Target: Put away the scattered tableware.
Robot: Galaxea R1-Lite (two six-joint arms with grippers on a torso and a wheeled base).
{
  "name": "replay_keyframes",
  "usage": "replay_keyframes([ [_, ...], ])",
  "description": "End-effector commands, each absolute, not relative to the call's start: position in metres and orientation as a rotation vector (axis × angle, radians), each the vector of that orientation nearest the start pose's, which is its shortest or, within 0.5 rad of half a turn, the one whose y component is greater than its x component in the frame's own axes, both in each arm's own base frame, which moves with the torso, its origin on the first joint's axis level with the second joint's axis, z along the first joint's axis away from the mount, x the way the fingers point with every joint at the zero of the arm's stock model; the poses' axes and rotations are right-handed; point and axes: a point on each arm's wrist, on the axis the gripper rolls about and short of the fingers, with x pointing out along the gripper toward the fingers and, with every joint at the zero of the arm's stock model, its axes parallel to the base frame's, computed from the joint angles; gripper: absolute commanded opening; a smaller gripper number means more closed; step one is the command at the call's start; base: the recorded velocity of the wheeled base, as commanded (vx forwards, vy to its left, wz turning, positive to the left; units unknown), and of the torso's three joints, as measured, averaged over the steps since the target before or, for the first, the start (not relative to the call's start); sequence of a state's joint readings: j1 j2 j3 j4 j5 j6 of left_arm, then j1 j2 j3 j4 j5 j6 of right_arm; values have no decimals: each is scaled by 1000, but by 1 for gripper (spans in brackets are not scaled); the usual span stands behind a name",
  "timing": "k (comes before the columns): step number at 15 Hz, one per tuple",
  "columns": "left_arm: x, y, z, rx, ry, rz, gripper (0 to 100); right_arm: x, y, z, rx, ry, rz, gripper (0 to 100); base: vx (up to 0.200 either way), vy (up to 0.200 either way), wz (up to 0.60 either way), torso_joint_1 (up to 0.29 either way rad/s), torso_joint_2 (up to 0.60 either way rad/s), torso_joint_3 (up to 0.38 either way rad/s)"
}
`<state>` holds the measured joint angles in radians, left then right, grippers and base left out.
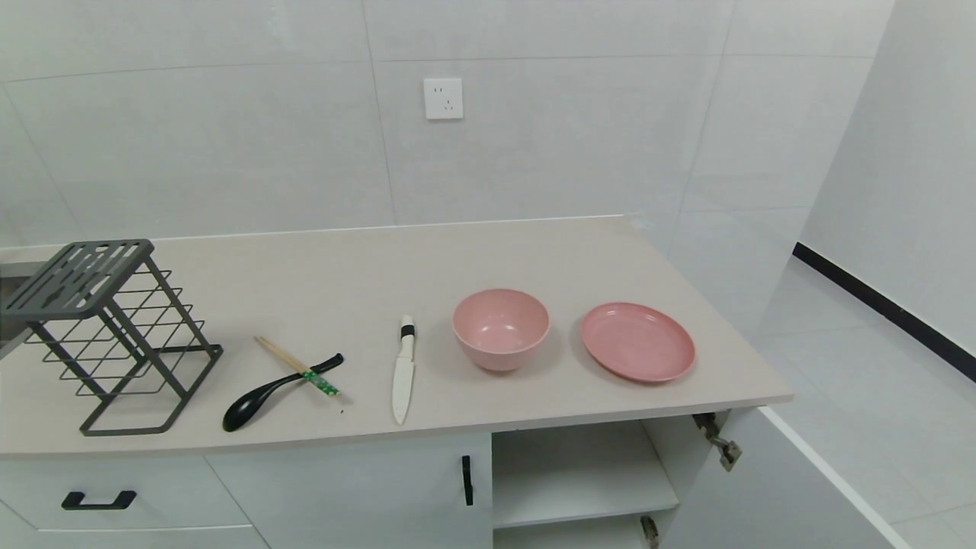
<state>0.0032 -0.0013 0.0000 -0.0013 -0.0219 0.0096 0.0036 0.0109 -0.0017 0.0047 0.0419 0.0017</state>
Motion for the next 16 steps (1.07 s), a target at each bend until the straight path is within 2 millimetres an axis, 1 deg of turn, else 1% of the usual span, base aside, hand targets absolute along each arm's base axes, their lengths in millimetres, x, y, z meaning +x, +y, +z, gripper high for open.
replay_keyframes([
  [1, -23, -1, 76, 9, -2, -20, 100, -22, 1, 76, 2, 15, 44, 100, 200, 0, 0, -2, 2, 12],
  [2, -23, -1, 76, 9, -2, -20, 100, -22, 1, 76, 2, 15, 44, 100, 200, 0, 0, 2, 2, 2],
  [5, -23, -1, 76, 9, -2, -20, 100, -22, 1, 76, 0, 15, 44, 100, 0, 0, 0, 19, 4, -7],
  [6, -23, -1, 76, 9, -2, -20, 100, -22, 1, 76, 0, 15, 44, 100, 0, 0, 0, 110, -251, -105],
  [8, -23, -1, 76, 9, -2, -20, 100, -22, 1, 76, 0, 15, 44, 100, 0, 0, 0, 207, -457, -198],
  [13, -23, 0, 76, 9, -2, -18, 100, -22, 1, 76, 2, 15, 44, 100, 0, 0, 0, 278, -533, -263],
  [14, -23, 0, 76, 9, -2, -18, 100, -22, 1, 76, 2, 15, 44, 100, 0, 0, 0, 203, -408, -203],
  [16, -23, -1, 76, 11, -2, -20, 100, -22, 1, 76, 2, 15, 44, 100, 0, 0, 0, 61, -105, -56],
])
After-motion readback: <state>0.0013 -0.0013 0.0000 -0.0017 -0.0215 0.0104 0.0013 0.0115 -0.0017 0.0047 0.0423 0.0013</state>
